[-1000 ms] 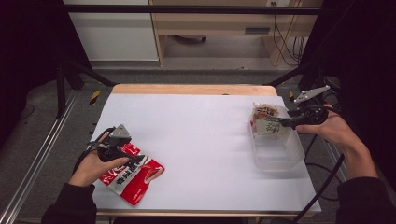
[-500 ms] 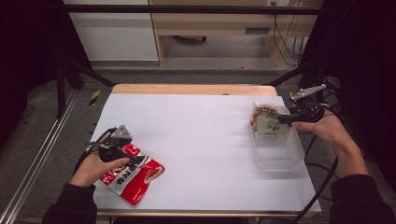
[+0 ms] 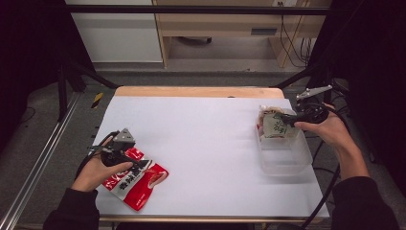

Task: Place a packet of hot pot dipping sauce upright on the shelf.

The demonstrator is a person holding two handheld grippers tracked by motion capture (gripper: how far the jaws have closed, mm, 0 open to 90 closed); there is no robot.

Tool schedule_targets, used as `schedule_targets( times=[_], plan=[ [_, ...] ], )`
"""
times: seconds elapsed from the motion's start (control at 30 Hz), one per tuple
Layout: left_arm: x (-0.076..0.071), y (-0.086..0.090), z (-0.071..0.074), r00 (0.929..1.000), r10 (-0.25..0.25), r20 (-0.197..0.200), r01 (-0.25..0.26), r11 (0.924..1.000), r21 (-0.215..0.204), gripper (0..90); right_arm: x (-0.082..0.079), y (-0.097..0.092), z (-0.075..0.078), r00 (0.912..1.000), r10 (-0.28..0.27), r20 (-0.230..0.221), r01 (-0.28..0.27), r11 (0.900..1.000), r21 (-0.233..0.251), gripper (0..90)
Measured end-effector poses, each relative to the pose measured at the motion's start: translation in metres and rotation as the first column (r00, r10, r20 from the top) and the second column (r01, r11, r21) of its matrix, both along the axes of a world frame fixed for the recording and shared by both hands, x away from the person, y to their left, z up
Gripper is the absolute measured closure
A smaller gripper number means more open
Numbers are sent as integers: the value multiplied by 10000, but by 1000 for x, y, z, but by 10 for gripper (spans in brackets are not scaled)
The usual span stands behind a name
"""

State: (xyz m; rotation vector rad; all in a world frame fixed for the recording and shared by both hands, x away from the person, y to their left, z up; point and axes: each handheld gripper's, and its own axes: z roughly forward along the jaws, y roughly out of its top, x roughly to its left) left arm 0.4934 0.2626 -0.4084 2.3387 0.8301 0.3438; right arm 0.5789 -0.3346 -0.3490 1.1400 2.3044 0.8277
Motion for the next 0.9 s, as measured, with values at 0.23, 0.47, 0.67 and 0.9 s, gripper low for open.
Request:
schedule_targets(
  times=[0.23, 0.47, 0.67, 0.9],
  plan=[
    [0, 1, 0, 10000, 11, -9, -11, 10000, -9, 110, -5, 5, 5, 9995, 141, 267, -142, 9999, 17, 161],
    [-1, 0, 1, 10000, 6, 41, -5, 10000, -31, 109, -15, 14, 11, 9972, 682, 315, -687, 9975, 149, 136],
    [-1, 1, 3, 10000, 21, 72, -20, 10000, -36, 109, -31, 30, 14, 9914, 1213, 483, -1230, 9918, 338, 126],
    [-3, 2, 6, 9999, 5, 146, -4, 10000, -87, 109, -41, 50, 18, 9842, 1636, 674, -1676, 9841, 587, 127]
  ],
)
